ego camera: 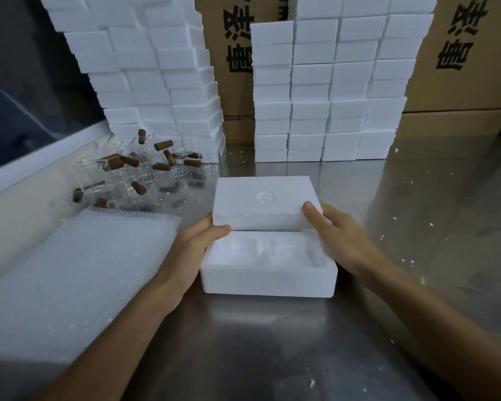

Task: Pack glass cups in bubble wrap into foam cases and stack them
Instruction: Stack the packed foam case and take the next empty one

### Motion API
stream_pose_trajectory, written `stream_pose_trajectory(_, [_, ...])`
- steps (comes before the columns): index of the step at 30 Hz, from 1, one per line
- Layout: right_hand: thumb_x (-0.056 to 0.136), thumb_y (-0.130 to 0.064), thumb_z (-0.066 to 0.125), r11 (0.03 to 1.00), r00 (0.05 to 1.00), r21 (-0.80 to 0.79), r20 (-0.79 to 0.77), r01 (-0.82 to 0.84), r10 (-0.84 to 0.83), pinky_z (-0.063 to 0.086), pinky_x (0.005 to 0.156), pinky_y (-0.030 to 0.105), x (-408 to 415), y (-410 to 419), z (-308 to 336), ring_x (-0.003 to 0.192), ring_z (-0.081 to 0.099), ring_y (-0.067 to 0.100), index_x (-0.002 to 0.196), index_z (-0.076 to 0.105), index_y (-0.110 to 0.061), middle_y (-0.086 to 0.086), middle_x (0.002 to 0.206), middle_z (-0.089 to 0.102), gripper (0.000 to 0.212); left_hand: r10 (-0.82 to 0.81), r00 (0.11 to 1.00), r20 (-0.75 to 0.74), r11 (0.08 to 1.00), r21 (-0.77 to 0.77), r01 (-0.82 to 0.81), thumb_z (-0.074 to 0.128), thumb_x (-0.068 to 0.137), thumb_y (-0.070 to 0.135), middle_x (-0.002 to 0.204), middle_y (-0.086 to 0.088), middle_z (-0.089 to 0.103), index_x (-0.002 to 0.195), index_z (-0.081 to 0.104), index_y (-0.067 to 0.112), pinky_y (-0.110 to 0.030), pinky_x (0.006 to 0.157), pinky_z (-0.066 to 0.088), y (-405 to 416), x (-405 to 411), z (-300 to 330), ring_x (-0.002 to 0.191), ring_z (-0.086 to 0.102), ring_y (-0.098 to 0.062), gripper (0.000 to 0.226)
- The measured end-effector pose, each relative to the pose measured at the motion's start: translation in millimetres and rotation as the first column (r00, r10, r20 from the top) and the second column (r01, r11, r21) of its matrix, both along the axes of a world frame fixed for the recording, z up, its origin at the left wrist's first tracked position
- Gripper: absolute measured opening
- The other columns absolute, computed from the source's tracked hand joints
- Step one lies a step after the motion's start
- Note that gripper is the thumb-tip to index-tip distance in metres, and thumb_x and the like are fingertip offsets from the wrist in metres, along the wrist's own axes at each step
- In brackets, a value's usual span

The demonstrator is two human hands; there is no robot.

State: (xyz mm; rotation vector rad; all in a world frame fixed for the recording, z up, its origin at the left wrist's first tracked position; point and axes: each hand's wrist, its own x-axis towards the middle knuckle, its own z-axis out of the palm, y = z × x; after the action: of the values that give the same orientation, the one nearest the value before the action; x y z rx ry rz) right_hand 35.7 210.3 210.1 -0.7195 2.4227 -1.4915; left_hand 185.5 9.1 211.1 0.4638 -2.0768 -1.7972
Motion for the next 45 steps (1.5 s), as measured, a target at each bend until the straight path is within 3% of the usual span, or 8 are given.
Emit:
stream_pose_trajectory(5, [0.091, -0.053, 0.054, 0.975, 0.991, 0.197, -0.113, 0.1, -0.078, 0.037, 0.051, 0.024, 3.1, -5.9, -5.3, 0.048, 0.052, 0.003, 0.069, 0.065, -0.019, -0.014, 0.045, 0.055, 0.043, 0.211, 0.967, 0.146, 0.968, -0.172, -0.185, 0.06, 0.093, 0.037, 0.074, 0.013, 0.073, 0.087, 0.074, 0.023, -0.023, 0.063, 0.047, 1.9, -4.8, -5.9, 0.07, 0.069, -0.01, 0.021])
stream_pose_trajectory(13, [0.087, -0.048, 0.061, 0.966, 0.973, 0.188, -0.176, 0.179, -0.146, 0.036, 0.05, 0.031, 5.3, -12.2, -5.7, 0.05, 0.044, 0.021, 0.057, 0.046, -0.009, 0.001, 0.049, 0.045, 0.052, 0.395, 0.903, 0.17, 0.871, -0.382, -0.309, 0.06, 0.089, 0.05, 0.045, 0.007, 0.031, 0.052, 0.029, 0.019, -0.029, 0.055, 0.027, 2.7, -8.5, -6.9, 0.05, 0.034, -0.016, 0.057])
stream_pose_trajectory(17, [0.086, -0.048, 0.062, 0.974, 0.979, 0.15, -0.137, 0.168, -0.147, 0.05, 0.066, 0.036, 0.6, -14.9, -7.0, 0.074, 0.065, 0.023, 0.091, 0.068, -0.007, 0.003, 0.076, 0.069, 0.042, 0.423, 0.89, 0.172, 0.863, -0.374, -0.338, 0.065, 0.088, 0.044, 0.047, 0.004, 0.029, 0.054, 0.033, 0.016, -0.031, 0.057, 0.029, 1.1, -12.1, -7.3, 0.052, 0.032, -0.019, 0.054])
stream_pose_trajectory(23, [0.087, -0.048, 0.064, 0.988, 0.986, 0.094, -0.125, 0.124, -0.112, 0.05, 0.076, 0.033, -1.0, -12.3, -9.2, 0.08, 0.061, 0.006, 0.138, 0.047, -0.033, -0.013, 0.085, 0.065, 0.056, 0.45, 0.883, 0.132, 0.852, -0.361, -0.38, 0.065, 0.088, 0.042, 0.07, 0.008, 0.062, 0.078, 0.063, 0.015, -0.033, 0.07, 0.049, 2.4, -13.0, -9.6, 0.072, 0.059, -0.017, 0.028])
stream_pose_trajectory(28, [0.09, -0.05, 0.06, 0.988, 0.988, 0.128, -0.136, 0.089, -0.071, 0.05, 0.077, 0.032, -3.1, -11.8, -10.6, 0.084, 0.062, 0.008, 0.137, 0.051, -0.036, -0.008, 0.093, 0.069, 0.05, 0.402, 0.909, 0.109, 0.864, -0.375, -0.337, 0.06, 0.093, 0.04, 0.085, 0.006, 0.062, 0.133, 0.053, 0.041, -0.031, 0.074, 0.05, 2.6, -10.7, -9.1, 0.082, 0.061, -0.012, 0.04])
stream_pose_trajectory(34, [0.084, -0.052, 0.061, 0.988, 0.987, 0.11, -0.129, 0.109, -0.095, 0.054, 0.081, 0.037, -7.7, -16.3, -13.0, 0.082, 0.064, 0.009, 0.128, 0.055, -0.04, -0.012, 0.085, 0.069, 0.045, 0.396, 0.917, 0.051, 0.846, -0.408, -0.343, 0.06, 0.094, 0.034, 0.079, 0.011, 0.057, 0.124, 0.066, 0.037, -0.015, 0.065, 0.041, 0.4, -11.3, -12.7, 0.073, 0.055, -0.008, 0.031])
stream_pose_trajectory(39, [0.08, -0.053, 0.062, 0.992, 0.993, 0.094, -0.092, 0.088, -0.08, 0.054, 0.083, 0.042, -11.6, -20.1, -11.3, 0.081, 0.065, 0.015, 0.121, 0.057, -0.042, -0.01, 0.083, 0.071, 0.043, 0.342, 0.939, -0.029, 0.83, -0.459, -0.317, 0.062, 0.095, 0.022, 0.121, 0.015, 0.052, 0.106, 0.074, 0.027, -0.003, 0.079, 0.035, 0.3, -13.5, -10.3, 0.108, 0.053, -0.005, 0.016])
stream_pose_trajectory(45, [0.083, -0.051, 0.064, 0.991, 0.99, 0.106, -0.126, 0.08, -0.067, 0.052, 0.074, 0.035, -10.3, -17.0, -9.8, 0.075, 0.063, 0.012, 0.116, 0.061, -0.038, -0.011, 0.08, 0.07, 0.036, 0.176, 0.984, -0.006, 0.841, -0.519, -0.153, 0.072, 0.088, 0.023, 0.134, 0.017, 0.056, 0.108, 0.073, 0.021, -0.016, 0.103, 0.029, -3.5, -12.0, -7.6, 0.124, 0.047, 0.001, 0.02])
